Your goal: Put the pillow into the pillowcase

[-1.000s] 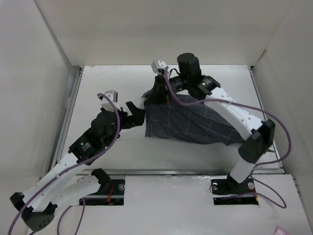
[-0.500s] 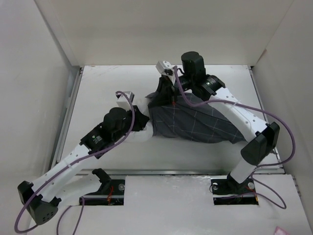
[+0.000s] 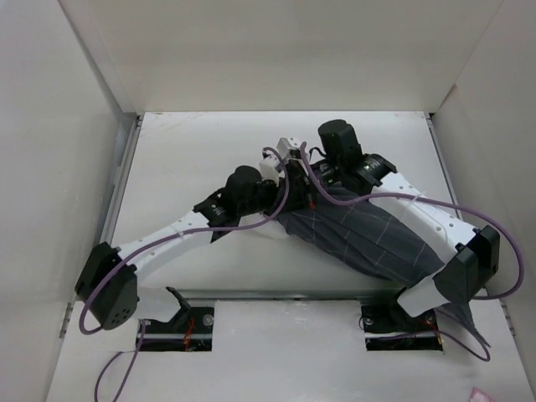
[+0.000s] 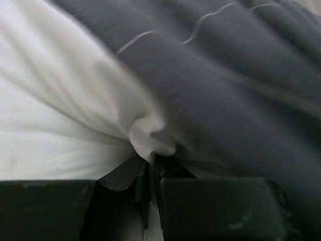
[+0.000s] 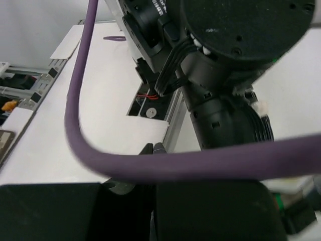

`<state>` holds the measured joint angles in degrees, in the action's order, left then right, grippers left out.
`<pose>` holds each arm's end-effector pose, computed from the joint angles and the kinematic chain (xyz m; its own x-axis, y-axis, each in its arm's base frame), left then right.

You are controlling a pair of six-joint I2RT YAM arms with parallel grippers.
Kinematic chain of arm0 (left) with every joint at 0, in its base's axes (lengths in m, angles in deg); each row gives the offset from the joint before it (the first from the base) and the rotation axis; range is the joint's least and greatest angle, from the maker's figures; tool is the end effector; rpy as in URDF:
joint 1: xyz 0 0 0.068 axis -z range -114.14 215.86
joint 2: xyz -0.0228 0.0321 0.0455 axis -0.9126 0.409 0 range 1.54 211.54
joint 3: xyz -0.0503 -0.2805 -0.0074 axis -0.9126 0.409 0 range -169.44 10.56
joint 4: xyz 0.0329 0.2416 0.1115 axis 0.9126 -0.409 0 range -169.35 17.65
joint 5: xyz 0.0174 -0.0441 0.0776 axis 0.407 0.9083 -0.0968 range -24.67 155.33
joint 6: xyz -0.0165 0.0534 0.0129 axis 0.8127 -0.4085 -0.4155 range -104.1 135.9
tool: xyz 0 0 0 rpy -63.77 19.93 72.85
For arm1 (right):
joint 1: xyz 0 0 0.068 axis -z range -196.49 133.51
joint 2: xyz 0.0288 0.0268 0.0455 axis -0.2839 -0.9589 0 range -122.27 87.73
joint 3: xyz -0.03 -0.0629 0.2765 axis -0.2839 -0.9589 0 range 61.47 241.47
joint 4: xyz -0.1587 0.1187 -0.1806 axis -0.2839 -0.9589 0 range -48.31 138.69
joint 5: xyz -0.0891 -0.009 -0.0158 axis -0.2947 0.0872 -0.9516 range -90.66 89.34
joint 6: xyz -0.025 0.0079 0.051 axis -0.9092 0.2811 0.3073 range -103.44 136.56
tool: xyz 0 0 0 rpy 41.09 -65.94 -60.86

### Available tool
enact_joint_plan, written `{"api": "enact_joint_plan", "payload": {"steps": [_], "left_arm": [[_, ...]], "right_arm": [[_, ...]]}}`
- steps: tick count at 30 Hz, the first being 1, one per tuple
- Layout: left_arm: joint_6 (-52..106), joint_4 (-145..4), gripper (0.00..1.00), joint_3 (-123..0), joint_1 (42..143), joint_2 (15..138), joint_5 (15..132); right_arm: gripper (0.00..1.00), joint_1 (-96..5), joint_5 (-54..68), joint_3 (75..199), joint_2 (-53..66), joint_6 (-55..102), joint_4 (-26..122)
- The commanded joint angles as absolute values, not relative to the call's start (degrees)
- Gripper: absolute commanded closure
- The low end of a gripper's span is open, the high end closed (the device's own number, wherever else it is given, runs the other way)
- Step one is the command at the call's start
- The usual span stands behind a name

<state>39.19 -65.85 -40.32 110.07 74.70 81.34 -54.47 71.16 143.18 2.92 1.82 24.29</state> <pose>0.2106 -0.2204 0.3074 -0.5193 -0.0249 -0.8542 0.7133 0.5378 -0.4493 0.2340 0.2315 0.3953 -0.1342 -0.2054 -0.9694 -0.9208 -0.3358 0.1986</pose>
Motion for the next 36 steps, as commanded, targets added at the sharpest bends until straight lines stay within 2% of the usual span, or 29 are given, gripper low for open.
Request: {"api": "enact_joint_plan", "payload": {"steps": [1,2,3,6,9,13,16,17,20,21,24,28,31,36], "left_arm": [[37.3,-56.5,1.00,-43.9,113.0,79.2,93.7],[36.7,-58.1,1.00,-44.5,113.7,79.8,93.2],[36.7,-58.8,1.00,-44.5,113.7,79.8,92.3],[36.7,-61.6,1.00,-41.9,113.7,76.9,87.2],[36.7,-64.3,1.00,-39.0,113.7,72.6,81.1],[37.9,-66.2,1.00,-36.6,112.4,68.6,75.7],[38.6,-68.9,1.00,-35.4,110.9,66.8,71.7],[38.6,-68.9,1.00,-35.4,110.2,66.8,70.9],[38.6,-70.3,1.00,-35.4,109.6,66.2,69.6],[38.6,-70.3,1.00,-35.4,109.1,66.2,69.6],[38.1,-70.3,1.00,-35.4,109.1,66.9,70.2],[37.5,-69.7,1.00,-35.9,109.1,67.5,72.1],[37.0,-70.6,1.00,-35.9,109.1,66.8,71.5],[37.0,-72.4,1.00,-35.4,109.1,63.6,70.2]], "right_arm": [[1.00,-57.4,79.8,149.2,3.0,0.8,31.8],[1.00,-57.4,79.2,149.2,3.0,0.8,30.3],[0.75,-57.4,77.2,149.2,2.5,0.8,29.7],[0.27,-57.4,72.8,149.7,3.1,0.8,25.8],[0.02,-57.4,64.5,150.2,5.1,0.8,22.3],[0.00,-57.4,51.4,148.0,10.6,7.1,21.3],[0.00,-57.4,32.4,143.0,17.9,14.8,20.4],[0.00,-57.4,22.4,142.1,19.8,16.2,19.6],[0.00,-57.4,8.3,140.9,26.1,20.9,14.0],[0.00,-57.4,0.0,140.4,27.5,22.6,13.1],[0.00,-57.4,-12.1,140.4,31.3,27.3,9.6],[0.00,-57.4,-24.6,139.9,29.9,31.4,6.3],[0.00,-55.5,-29.9,140.4,23.3,34.5,1.9],[0.00,-46.6,-21.2,137.8,14.1,35.7,3.8]]}}
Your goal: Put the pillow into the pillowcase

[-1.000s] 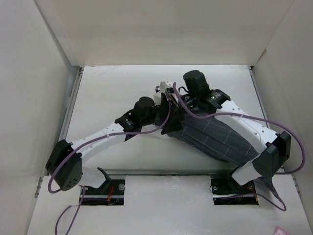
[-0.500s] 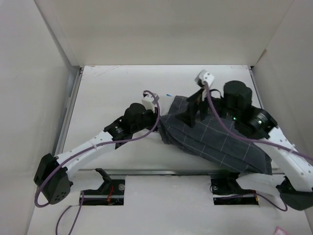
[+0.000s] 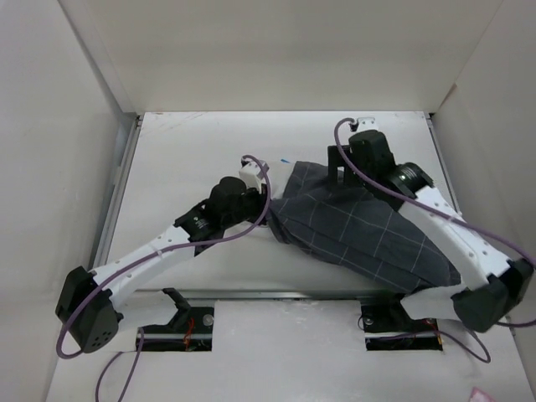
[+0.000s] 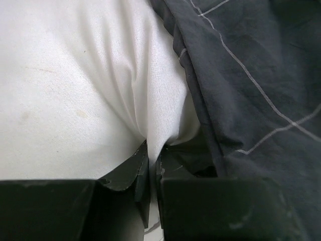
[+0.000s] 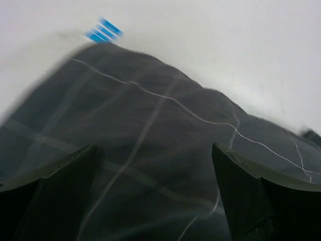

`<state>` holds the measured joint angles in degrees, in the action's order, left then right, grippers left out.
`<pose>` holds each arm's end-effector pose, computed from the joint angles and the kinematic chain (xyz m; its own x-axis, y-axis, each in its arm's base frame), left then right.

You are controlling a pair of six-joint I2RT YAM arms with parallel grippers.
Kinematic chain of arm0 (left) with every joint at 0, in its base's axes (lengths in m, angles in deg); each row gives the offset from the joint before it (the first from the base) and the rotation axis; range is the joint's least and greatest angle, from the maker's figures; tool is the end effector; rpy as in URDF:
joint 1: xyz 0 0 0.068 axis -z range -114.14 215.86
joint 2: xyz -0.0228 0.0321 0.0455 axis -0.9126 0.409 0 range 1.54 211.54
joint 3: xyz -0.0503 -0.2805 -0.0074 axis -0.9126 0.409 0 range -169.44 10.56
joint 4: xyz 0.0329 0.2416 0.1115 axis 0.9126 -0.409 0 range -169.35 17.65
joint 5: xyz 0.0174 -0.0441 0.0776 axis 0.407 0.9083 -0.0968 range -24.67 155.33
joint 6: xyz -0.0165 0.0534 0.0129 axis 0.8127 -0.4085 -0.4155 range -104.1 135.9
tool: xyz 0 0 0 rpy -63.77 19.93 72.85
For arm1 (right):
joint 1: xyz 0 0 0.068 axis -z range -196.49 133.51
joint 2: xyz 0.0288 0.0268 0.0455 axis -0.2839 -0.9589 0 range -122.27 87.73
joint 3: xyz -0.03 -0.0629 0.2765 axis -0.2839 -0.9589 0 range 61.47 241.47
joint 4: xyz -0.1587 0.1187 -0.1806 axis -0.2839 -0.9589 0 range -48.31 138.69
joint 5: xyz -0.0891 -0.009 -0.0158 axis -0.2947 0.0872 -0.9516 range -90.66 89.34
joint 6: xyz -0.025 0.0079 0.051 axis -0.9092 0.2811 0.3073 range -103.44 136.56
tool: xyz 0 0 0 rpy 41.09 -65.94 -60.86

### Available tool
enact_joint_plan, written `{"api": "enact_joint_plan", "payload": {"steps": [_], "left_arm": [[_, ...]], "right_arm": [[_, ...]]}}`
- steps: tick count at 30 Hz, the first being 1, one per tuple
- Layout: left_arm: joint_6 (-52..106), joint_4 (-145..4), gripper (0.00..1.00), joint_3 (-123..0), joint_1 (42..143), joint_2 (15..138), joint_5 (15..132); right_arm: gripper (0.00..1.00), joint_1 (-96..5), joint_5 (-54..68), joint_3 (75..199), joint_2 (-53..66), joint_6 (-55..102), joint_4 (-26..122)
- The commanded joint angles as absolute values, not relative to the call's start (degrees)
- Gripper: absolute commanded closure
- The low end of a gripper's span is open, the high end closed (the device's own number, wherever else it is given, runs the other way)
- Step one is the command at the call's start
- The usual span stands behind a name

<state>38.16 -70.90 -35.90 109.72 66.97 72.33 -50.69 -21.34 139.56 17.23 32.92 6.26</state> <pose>0.1926 -0.1919 0.3054 -0.4932 -0.0474 -0.8686 0.6318 0.6668 -0.3952 0.2245 0.1351 0.4031 -0.5340 -0.0444 -0.8443 -0.1414 0.9893 0.0374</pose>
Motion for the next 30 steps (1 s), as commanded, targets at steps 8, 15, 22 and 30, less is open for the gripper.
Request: {"api": "enact_joint_plan", "payload": {"steps": [8,15,22,30], "left_arm": [[37.0,-72.4,1.00,-32.3,109.1,60.6,71.4],[38.2,-68.8,1.00,-31.3,109.1,59.5,72.6],[38.2,-64.3,1.00,-31.9,109.1,60.2,67.6],[38.6,-62.9,0.96,-35.6,108.6,70.7,67.0]], "right_arm": [[0.76,-44.6,10.6,140.6,-3.1,21.8,15.9],[1.00,-52.0,23.2,162.2,-13.7,12.8,19.2],[1.00,-52.0,37.8,168.1,-15.5,12.8,24.9],[0.93,-49.8,25.5,162.6,-19.1,13.4,21.4]]}}
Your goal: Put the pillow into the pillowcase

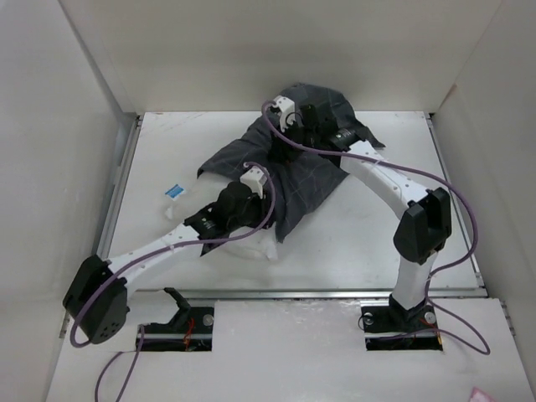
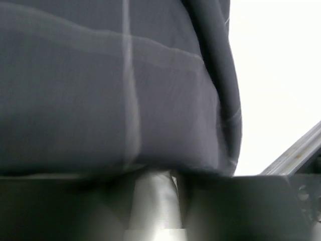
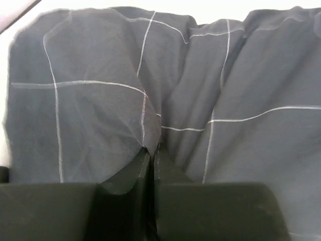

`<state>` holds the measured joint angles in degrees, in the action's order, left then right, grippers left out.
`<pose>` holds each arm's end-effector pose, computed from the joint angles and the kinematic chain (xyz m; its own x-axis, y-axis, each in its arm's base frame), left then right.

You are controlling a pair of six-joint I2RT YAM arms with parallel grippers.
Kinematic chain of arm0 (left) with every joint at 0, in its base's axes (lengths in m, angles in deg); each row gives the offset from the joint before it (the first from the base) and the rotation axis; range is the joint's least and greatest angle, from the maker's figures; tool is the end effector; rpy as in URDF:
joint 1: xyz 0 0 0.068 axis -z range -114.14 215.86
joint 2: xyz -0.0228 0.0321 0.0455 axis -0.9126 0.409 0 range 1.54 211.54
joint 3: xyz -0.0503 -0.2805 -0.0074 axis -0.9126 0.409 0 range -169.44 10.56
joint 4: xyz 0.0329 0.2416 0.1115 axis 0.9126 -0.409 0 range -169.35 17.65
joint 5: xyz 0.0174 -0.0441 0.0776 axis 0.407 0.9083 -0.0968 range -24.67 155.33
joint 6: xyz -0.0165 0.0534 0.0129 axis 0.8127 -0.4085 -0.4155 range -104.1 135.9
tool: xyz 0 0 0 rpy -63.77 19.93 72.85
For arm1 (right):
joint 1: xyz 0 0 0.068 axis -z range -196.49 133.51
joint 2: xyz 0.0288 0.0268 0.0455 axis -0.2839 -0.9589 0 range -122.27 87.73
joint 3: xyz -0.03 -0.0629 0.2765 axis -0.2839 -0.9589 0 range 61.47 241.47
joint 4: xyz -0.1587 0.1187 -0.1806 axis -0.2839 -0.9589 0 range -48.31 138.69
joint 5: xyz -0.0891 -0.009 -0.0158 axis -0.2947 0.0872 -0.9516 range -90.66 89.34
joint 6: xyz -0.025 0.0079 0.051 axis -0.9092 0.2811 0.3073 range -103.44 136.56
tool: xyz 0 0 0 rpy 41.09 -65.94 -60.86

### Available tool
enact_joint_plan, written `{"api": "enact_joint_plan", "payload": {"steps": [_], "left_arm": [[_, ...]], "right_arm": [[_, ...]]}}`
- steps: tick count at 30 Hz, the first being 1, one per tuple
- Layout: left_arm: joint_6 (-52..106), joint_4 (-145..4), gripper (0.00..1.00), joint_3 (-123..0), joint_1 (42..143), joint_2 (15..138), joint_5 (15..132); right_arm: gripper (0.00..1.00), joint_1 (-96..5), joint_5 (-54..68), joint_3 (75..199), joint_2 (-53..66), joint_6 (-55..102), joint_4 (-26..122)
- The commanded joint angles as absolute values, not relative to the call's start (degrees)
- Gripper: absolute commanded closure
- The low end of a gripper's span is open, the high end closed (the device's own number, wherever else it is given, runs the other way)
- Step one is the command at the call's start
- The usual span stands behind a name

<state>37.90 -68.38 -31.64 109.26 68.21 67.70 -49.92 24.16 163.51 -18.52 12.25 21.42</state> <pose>0.1965 -0.1881 0.2775 -0.5037 -0.0387 -0.8630 0.5673 0.7385 -0.3643 0.3645 0.2609 0.3625 -0.3746 -0.3290 -0.8668 -0.8292 0.5372 0.1544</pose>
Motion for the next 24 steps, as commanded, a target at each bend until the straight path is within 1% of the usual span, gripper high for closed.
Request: {"api": "enact_joint_plan", "payload": {"steps": [1,2,3,4,5,7,8,9,10,12,13,14,16,17,18,22,24], "left_arm": [[39.9,-64.0,0.59,-35.6,108.6,70.7,67.8],[40.7,-65.9,0.38,-35.6,108.6,70.0,67.8],[41.7,-67.1,0.13,-34.7,108.6,68.9,66.8],[42.9,-68.1,0.00,-33.9,108.6,67.3,66.2],[45.1,-69.4,0.00,-32.4,109.1,65.4,65.7],[47.9,-73.5,0.00,-30.8,109.1,57.4,63.0],[49.3,-74.9,0.00,-30.0,109.1,54.1,62.0],[53.1,-76.6,0.00,-28.7,109.1,47.4,60.5],[55.5,-80.6,0.00,-28.0,109.1,43.9,56.5],[60.7,-85.8,0.00,-26.6,109.1,37.4,52.1],[67.7,-92.1,0.00,-26.1,109.1,31.5,46.6],[71.2,-95.3,0.00,-26.1,109.1,28.9,44.2],[79.1,-101.9,0.00,-24.0,109.1,23.0,39.9],[85.1,-106.8,0.00,-23.3,109.1,21.7,37.7],[86.9,-107.8,0.00,-22.6,109.1,20.5,37.6],[92.3,-107.9,0.00,-18.5,109.1,19.1,38.2],[96.4,-108.6,0.00,-17.3,109.1,21.2,36.5]], "right_arm": [[0.61,-49.8,23.9,162.6,-19.7,13.4,21.4],[0.47,-49.8,22.0,163.5,-20.5,13.4,20.4],[0.42,-49.8,20.1,164.0,-20.5,13.4,19.0],[0.37,-49.8,16.7,164.6,-20.5,13.4,19.0],[0.34,-49.8,15.6,164.6,-19.5,13.4,18.3],[0.28,-50.3,11.8,164.6,-17.7,11.7,18.3],[0.23,-50.3,10.0,164.6,-16.7,11.6,18.3],[0.21,-51.1,8.2,164.0,-14.3,10.5,19.3],[0.20,-51.7,6.7,163.4,-13.2,9.2,19.3],[0.18,-55.0,2.2,161.2,-9.9,6.1,19.3],[0.18,-56.3,-0.1,160.3,-9.0,4.2,19.9],[0.18,-58.9,-5.1,158.3,-8.0,3.5,20.8],[0.16,-61.2,-9.2,157.8,-6.6,2.8,21.6],[0.16,-62.1,-10.0,157.8,-6.1,1.9,21.6],[0.16,-63.6,-8.8,158.5,-6.0,1.3,20.5],[0.16,-68.2,-7.6,158.5,-7.6,0.0,19.2],[0.16,-70.8,-8.4,159.1,-10.1,0.0,17.2]]}}
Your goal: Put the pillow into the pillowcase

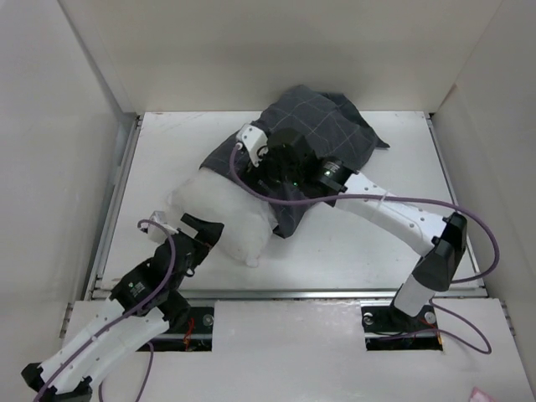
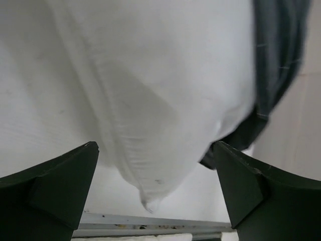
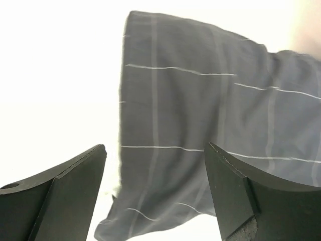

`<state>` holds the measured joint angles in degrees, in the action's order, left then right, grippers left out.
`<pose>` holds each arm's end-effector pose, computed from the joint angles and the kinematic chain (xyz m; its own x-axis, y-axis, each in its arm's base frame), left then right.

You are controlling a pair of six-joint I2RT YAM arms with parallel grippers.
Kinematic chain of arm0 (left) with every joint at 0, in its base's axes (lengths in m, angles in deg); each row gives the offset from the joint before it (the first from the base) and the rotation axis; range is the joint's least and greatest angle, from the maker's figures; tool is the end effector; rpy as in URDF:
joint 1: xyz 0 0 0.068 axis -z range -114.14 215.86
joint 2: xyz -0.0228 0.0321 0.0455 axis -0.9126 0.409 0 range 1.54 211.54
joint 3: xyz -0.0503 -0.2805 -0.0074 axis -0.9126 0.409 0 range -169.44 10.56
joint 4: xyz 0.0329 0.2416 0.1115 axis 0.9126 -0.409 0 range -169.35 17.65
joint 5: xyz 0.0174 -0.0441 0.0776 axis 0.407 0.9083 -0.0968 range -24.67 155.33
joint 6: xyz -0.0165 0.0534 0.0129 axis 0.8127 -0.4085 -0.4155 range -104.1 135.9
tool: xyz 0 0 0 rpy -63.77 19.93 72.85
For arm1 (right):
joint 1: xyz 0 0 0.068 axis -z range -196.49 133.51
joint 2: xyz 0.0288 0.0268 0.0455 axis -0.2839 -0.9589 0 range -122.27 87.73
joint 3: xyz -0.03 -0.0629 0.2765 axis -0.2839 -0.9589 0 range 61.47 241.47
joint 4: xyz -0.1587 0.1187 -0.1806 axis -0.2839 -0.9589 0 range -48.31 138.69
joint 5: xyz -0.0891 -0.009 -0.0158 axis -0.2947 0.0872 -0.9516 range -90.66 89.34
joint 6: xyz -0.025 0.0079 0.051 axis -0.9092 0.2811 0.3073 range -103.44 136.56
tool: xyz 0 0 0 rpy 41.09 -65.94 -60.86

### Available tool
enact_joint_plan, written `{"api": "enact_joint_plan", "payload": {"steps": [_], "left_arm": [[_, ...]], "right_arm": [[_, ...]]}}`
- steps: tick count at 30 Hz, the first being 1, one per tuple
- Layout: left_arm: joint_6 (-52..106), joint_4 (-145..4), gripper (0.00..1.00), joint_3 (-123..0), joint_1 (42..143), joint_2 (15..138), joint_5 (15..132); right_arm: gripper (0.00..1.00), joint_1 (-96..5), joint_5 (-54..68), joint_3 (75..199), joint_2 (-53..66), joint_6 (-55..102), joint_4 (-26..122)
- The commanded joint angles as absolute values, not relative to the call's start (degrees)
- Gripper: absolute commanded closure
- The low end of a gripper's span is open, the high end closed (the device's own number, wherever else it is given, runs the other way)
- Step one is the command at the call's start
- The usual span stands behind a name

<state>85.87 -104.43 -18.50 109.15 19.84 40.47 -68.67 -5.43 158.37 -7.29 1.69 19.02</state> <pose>0.0823 -0.0541 0.2660 -0.4074 -0.7873 -0.4627 -0.1332 0.5525 -0.8228 0.2453 0.3103 0.4040 -0.0859 -0.5278 -0.8450 -0.7905 0.5523 -0.2646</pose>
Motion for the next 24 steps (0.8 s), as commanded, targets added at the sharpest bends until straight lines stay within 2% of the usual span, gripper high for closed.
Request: {"api": "enact_joint_plan", "payload": {"steps": [1,9,11,14,15,16,22,23,24], "left_arm": [[97.0,-108.6,0.00,-17.3,109.1,22.1,35.8],[93.7,-94.1,0.00,-13.4,109.1,33.0,34.1],[92.5,-88.5,0.00,-12.4,109.1,35.3,32.6],[89.0,-81.3,0.01,-11.3,109.1,37.7,32.1],[88.3,-80.0,0.05,-11.3,109.1,38.6,32.1],[87.5,-78.6,0.10,-10.8,109.1,39.5,31.4],[82.4,-66.9,0.38,-12.2,107.3,51.4,31.3],[81.1,-66.2,0.49,-13.9,107.3,53.2,31.3],[80.6,-66.2,0.59,-15.2,106.6,56.6,31.8]], "right_arm": [[0.16,-71.5,-9.2,159.7,-11.0,0.0,17.1],[0.16,-72.0,-18.7,165.8,-20.8,2.9,18.5],[0.17,-72.0,-26.1,167.6,-22.8,5.7,19.1],[0.34,-72.0,-33.2,168.9,-24.2,8.9,19.1],[0.49,-72.0,-33.9,168.9,-24.2,9.7,19.1],[0.54,-72.0,-33.9,168.3,-22.5,9.7,19.9],[0.54,-72.0,-40.4,165.9,-19.0,10.2,22.4],[0.55,-72.0,-41.5,165.9,-19.0,10.2,21.8],[0.63,-72.0,-43.2,165.9,-19.5,10.2,21.8]]}}
